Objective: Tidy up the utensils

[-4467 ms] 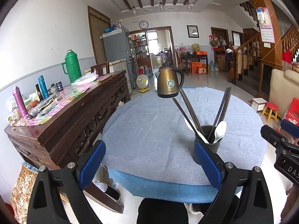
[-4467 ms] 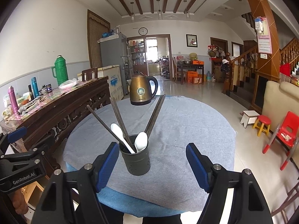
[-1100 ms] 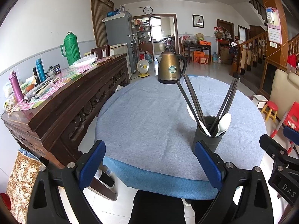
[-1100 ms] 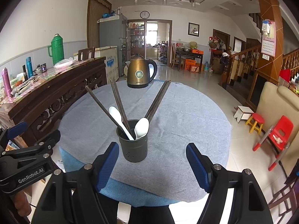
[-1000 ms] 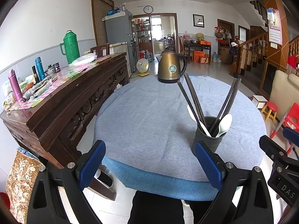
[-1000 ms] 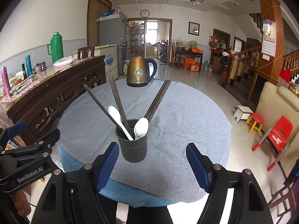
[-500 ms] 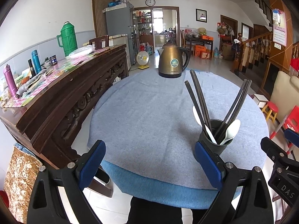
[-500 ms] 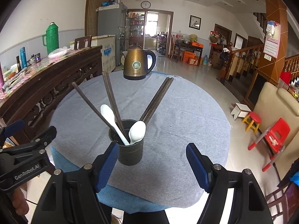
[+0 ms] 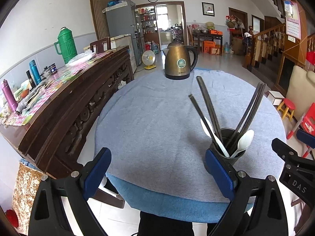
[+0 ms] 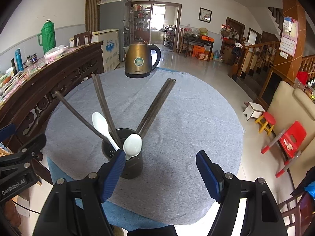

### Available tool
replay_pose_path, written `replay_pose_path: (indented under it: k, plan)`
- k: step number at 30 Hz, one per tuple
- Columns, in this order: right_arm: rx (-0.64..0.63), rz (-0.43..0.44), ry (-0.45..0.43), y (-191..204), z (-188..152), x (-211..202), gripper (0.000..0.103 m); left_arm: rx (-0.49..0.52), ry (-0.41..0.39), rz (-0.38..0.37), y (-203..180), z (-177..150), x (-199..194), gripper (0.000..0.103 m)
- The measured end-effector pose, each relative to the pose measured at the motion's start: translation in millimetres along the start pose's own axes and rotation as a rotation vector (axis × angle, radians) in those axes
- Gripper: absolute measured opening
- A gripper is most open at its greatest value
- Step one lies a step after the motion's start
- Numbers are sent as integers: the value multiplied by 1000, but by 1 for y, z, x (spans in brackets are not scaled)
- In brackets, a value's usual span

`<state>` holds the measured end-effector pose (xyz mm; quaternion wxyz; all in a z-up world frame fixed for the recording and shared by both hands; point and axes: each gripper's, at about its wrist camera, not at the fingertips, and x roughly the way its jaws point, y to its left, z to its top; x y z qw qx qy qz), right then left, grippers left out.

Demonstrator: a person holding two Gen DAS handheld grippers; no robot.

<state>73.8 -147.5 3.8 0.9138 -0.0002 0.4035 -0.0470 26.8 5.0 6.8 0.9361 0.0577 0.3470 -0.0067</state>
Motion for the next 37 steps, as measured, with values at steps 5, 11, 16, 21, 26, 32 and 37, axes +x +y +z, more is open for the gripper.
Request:
replay_pose_path:
  k: [5,11,16,21,26,32,37]
  plan:
    - [-5,-16,17,-3,6,8,78,4,19,-14,0,1,5,96]
    - [-16,-37,22,1,9,11,78,20,32,-17,6,3,6,96]
    - [-27,-60,23,7,12,10,78,17,49,-27,12,3,11,96]
    - [-39,-80,15,11,12,3,78,23,43,-28,16,5,10,96]
    - [-30,-88,11,13,10,-3,78,41,13,-42,14,12,3,96]
    - [-29,-88,10,13,8,-7,78,50,-5,-60,14,13,-2,96]
    - [-15,-84,-7,9,6,-7,78,34,-29,-65,21,11,3,96]
